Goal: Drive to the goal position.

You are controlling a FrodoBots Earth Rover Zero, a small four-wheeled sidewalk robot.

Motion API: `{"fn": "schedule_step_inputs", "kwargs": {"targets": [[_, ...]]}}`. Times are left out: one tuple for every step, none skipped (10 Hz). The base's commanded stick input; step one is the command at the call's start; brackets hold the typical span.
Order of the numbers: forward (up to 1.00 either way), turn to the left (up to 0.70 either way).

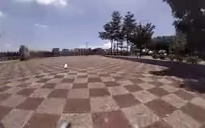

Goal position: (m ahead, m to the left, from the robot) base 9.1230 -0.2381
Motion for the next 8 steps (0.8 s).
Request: {"fn": "schedule_step_inputs", "kwargs": {"targets": [[0.7,0.0],[0.7,0.0],[0.7,0.0],[0.7,0.0],[0.7,0.0],[0.7,0.0],[0.7,0.0],[0.7,0.0]]}}
